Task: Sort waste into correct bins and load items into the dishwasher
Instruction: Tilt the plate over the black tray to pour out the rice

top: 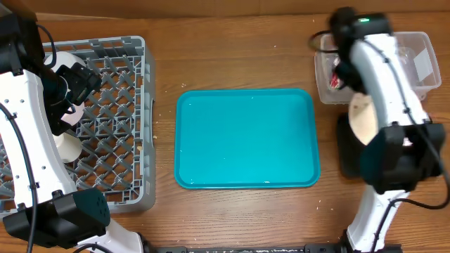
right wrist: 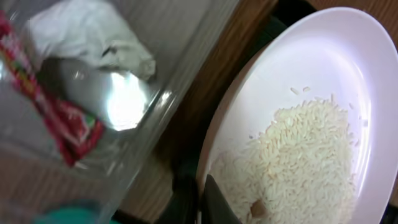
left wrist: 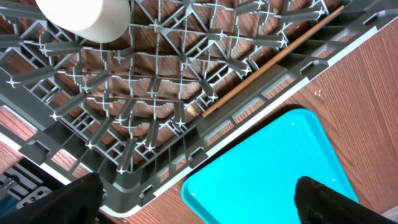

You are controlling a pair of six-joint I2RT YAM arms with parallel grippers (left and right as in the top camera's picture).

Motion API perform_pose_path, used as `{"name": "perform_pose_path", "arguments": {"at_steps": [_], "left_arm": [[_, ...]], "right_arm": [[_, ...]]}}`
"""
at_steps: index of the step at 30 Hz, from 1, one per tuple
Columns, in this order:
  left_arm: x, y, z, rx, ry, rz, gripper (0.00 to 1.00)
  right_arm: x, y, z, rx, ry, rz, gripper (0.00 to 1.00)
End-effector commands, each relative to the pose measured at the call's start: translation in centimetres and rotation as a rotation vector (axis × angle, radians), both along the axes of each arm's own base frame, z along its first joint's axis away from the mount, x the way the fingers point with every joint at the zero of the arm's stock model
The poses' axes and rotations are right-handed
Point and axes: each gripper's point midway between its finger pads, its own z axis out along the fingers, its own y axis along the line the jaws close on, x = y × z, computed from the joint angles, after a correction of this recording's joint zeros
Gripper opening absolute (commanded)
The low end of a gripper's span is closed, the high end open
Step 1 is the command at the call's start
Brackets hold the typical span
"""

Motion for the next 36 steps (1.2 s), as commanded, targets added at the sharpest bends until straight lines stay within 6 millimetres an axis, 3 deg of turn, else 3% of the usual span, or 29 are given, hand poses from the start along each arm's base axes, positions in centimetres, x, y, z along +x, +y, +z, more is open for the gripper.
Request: {"name": "perform_pose_path", "arguments": {"at_steps": [1,5,10,21,36], "left_arm": [[-0.1,0.0,0.2,0.002,-0.005,-0.001,1.0],[-0.1,0.0,0.2,0.002,-0.005,-0.001,1.0],[-0.1,0.0,0.2,0.002,-0.005,-0.001,1.0],[-0.1,0.0,0.2,0.002,-0.005,-0.001,1.0],[-0.1,-0.1,0.2,0.003,-0.005,-0.004,1.0]], "right_arm": [[0.7,-3.0,0.0,0.156,-0.059,-0.072,0.04],[1.7,-5.3,-0.6,0.327,-0.124,-0.069,0.04],[1.3,-7.5,-0.7,0.484,-0.19,-0.157,0.04],[0.9,-9.9,0.5,0.777,-0.325,-0.118,0.04],[0.1,-10.0,4.0,1.099,-0.512,-0.06,0.04]]}}
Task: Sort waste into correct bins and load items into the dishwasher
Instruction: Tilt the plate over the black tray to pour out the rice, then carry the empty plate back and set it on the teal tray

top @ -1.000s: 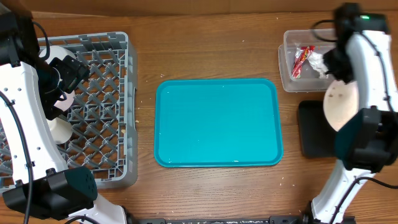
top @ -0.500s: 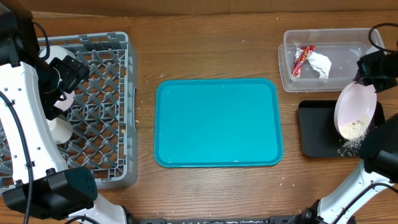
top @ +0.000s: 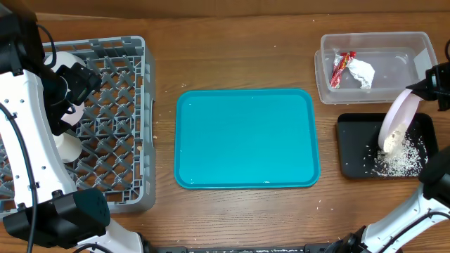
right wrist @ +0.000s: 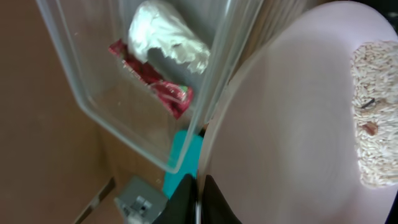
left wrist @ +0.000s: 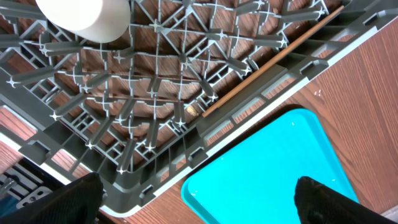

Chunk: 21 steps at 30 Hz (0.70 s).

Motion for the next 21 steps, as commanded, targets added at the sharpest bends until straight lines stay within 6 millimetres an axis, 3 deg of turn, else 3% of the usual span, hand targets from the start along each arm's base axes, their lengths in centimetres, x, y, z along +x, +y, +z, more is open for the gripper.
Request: {"name": "perform_pose_path", "arguments": {"at_steps": [1,21], "left_arm": [[0.0,-0.1,0.2,0.003,-0.006,-0.004,1.0],[0.0,-0.2,0.2,0.002,-0.005,-0.005,1.0]], "right_arm": [[0.9,0.4,2.9,0.098,-0.15,0.018,0.04],[-2.4,-3.4,4.8,0.177,-0.264,-0.035,0.04]]}}
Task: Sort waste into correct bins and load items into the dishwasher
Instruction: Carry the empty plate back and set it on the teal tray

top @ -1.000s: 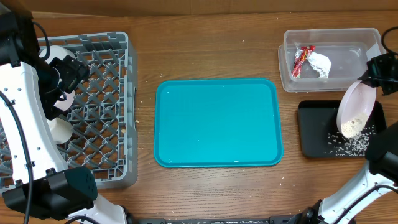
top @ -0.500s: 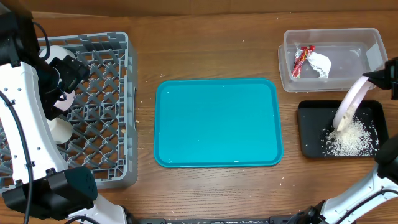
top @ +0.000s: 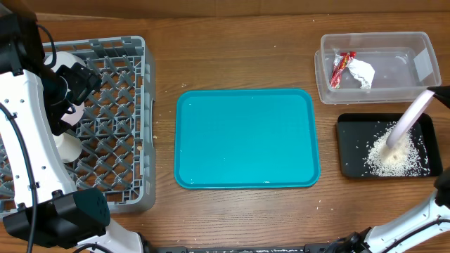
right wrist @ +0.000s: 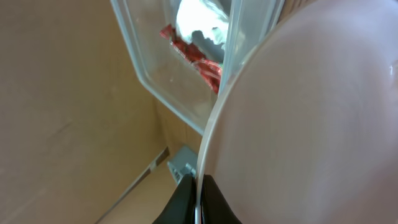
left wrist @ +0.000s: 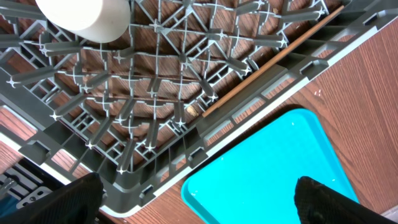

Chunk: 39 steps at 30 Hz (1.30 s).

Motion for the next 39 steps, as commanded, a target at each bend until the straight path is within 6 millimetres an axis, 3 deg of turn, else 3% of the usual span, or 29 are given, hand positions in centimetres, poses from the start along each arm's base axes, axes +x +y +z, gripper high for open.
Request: {"name": "perform_pose_path", "arguments": {"at_steps": [1,3,5,8,11,14,15,16,17,23,26,33,36,37,39], "left_arm": [[0.0,-0.2,0.2,0.002,-0.005,-0.005,1.0],[0.0,-0.2,0.2,0.002,-0.005,-0.005,1.0],[0.0,-0.2,0.2,0.003,-0.006,-0.006,1.0],[0.0,-0.2,0.2,0.002,-0.005,-0.005,1.0],[0.0,-0.2,0.2,0.002,-0.005,-0.005,1.0],[0.0,-0.2,0.2,0.002,-0.005,-0.005,1.0],[0.0,-0.2,0.2,0.002,-0.005,-0.005,1.0],[0.0,-0.2,0.2,0.002,-0.005,-0.005,1.0],[0.0,-0.2,0.2,0.003,-0.005,-0.006,1.0],[0.0,-0.2,0.2,0.002,-0.005,-0.005,1.0],[0.0,-0.2,0.2,0.002,-0.005,-0.005,1.0],[0.0,-0.2,0.2,0.002,-0.005,-0.005,1.0],[0.0,-0.2,0.2,0.003,-0.005,-0.006,1.0],[0.0,-0.2,0.2,0.002,-0.005,-0.005,1.0],[0.0,-0.2,0.2,0.002,-0.005,-0.005,1.0]], "right_arm": [[0.0,-1.5,0.7,-0.068,-0.042,-0.008,0.04],[-0.6,-2.2,-0.1,-0.083,0.028,-0.041,0.04],[0.0,-1.2,1.4,-0.083,-0.135,0.051,0.04],[-0.4,-2.3,0.1,-0.113,-0.037,0.001,0.04],[0.2,-1.5,1.3,-0.12,-0.163,0.071,0.04],[-0.5,-1.7,0.5,-0.099,-0.06,0.026,0.04],[-0.5,-1.0,1.2,-0.054,-0.084,0.032,0.04],[0.2,0.5,3.7,0.0,-0.277,0.095,0.04],[0.8,0.9,4.9,0.01,-0.372,0.113,0.04],[1.1,3.0,6.5,0.002,-0.384,0.147,0.04],[1.0,5.6,8.6,-0.045,-0.419,0.208,0.04],[-0.3,14.9,12.5,-0.24,-0.465,0.458,0.04],[-0.2,19.0,12.0,-0.297,-0.458,0.593,0.04],[-0.3,22.2,11.1,-0.322,-0.443,0.696,0.04],[-0.3,26.3,10.1,-0.342,-0.46,0.822,0.04]]}}
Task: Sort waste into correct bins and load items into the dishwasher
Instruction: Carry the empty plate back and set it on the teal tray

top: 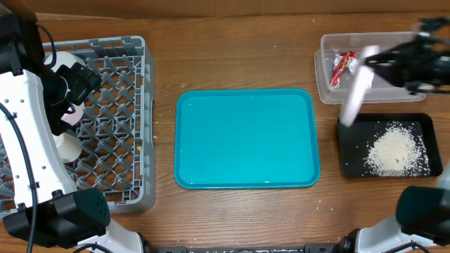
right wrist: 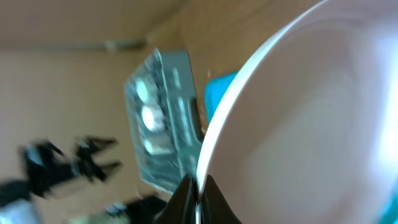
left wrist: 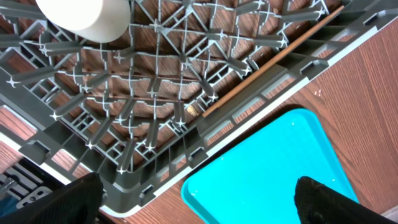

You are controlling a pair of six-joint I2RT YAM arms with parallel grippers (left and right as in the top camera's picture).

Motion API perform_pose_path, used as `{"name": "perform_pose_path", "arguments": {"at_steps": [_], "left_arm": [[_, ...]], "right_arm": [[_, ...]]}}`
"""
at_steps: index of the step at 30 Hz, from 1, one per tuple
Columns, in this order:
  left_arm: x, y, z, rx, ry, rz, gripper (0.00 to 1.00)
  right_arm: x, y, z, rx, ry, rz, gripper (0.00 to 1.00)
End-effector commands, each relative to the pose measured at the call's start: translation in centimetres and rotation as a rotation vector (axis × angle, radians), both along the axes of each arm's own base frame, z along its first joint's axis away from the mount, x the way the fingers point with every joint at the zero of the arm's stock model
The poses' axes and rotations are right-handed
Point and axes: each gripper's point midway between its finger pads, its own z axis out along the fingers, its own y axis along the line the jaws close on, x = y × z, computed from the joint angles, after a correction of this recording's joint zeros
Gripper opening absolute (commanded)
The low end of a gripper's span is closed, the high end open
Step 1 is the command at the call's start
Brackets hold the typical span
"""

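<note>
My right gripper (top: 373,59) is shut on the rim of a white plate (top: 354,90). The plate hangs edge-on and steep over the left end of the black bin (top: 349,163), where a heap of rice (top: 394,153) lies. In the blurred right wrist view the plate (right wrist: 298,118) shows no food, and its rim is pinched by my gripper (right wrist: 199,190). My left gripper (top: 74,76) hovers open over the grey dish rack (top: 119,126); its wrist view shows the rack (left wrist: 155,93), a white cup (left wrist: 84,15) and a wooden chopstick (left wrist: 273,62).
A teal tray (top: 246,137) lies in the middle of the table. The clear bin (top: 327,88) at the back right holds a red wrapper (top: 339,68) and a crumpled white tissue. Two white cups (top: 65,147) stand in the rack's left part.
The plate was over the right part of the black bin, tipped onto the rice heap. Now it is further left and higher, at the bin's left end. The left arm has not moved.
My right gripper first held the plate with rice on it by the bins at the back right. Then the plate stood tilted over the black bin with rice under it, then steeper with a bigger heap. Now the rice lies in the bin and the plate is to its left.
</note>
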Motion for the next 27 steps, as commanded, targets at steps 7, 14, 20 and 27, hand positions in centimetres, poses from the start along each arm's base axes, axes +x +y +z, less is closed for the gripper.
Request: {"name": "perform_pose_path", "arguments": {"at_steps": [7,14,20,27], "left_arm": [[0.0,-0.1,0.2,0.003,-0.006,-0.005,1.0],[0.0,-0.2,0.2,0.003,-0.005,-0.005,1.0],[0.0,-0.2,0.2,0.003,-0.005,-0.005,1.0],[0.0,-0.2,0.2,0.003,-0.005,-0.005,1.0]], "right_arm": [[0.1,18.5,-7.2,-0.345,-0.065,0.367,0.04],[-0.8,27.5,-14.2,-0.604,-0.105,0.193,0.04],[-2.6,32.3,-18.6,-0.677,-0.128,0.155,0.04],[-4.4,35.3,-22.2,-0.673,-0.095,0.246,0.21]]}}
